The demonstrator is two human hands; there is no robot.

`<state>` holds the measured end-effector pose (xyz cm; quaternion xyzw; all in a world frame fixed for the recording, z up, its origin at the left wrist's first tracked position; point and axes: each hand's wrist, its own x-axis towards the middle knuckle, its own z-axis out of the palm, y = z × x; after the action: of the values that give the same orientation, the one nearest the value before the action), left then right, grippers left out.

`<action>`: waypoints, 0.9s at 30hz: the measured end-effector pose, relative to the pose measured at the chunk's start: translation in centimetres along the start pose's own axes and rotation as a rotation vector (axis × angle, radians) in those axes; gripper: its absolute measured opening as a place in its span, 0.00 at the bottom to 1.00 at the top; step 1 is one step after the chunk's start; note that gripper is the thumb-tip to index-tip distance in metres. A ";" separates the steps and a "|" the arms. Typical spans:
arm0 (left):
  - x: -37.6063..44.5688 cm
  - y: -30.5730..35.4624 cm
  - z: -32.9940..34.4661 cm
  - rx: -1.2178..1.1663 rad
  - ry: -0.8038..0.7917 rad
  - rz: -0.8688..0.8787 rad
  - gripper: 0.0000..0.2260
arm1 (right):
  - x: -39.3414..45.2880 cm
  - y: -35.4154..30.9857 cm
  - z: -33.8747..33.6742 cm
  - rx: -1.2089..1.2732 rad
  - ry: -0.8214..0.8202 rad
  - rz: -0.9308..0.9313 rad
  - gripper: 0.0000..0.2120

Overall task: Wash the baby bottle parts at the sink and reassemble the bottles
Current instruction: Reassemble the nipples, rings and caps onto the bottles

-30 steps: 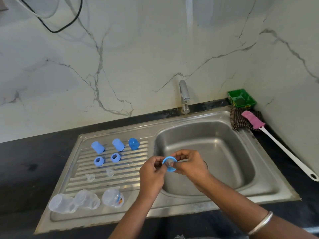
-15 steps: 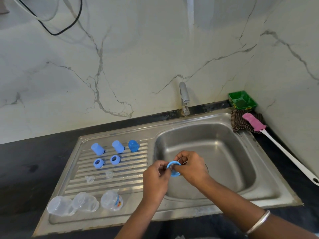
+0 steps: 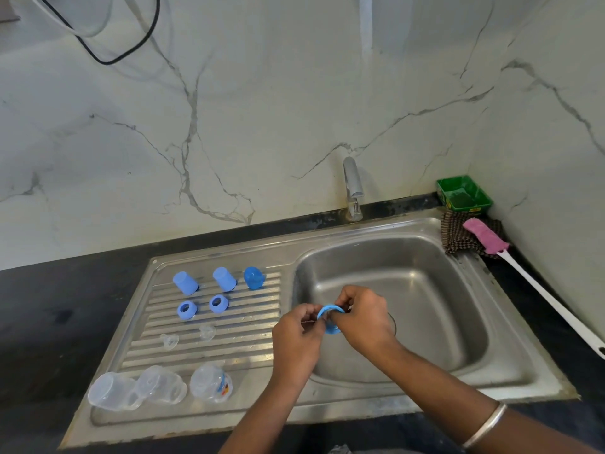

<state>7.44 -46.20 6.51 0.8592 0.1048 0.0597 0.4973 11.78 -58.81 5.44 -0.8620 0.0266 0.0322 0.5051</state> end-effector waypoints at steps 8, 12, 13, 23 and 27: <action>0.0 0.3 0.2 -0.011 -0.010 0.068 0.07 | 0.2 0.1 -1.2 0.028 -0.111 0.024 0.09; -0.3 0.1 0.5 0.028 -0.002 0.070 0.07 | 0.0 0.2 -1.0 -0.019 -0.061 0.020 0.12; -0.4 0.0 0.5 0.033 0.004 0.067 0.07 | -0.2 0.3 -0.7 -0.019 -0.039 0.026 0.13; -0.9 0.0 0.9 0.017 0.073 0.008 0.06 | -1.2 0.2 -0.1 -0.108 0.033 -0.074 0.13; -0.8 -0.4 0.9 -0.003 0.087 0.009 0.05 | -1.1 0.3 -0.8 -0.022 -0.056 -0.037 0.07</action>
<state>6.79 -46.96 5.77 0.8554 0.1223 0.0996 0.4933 10.71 -59.64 5.64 -0.8667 -0.0041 0.0474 0.4965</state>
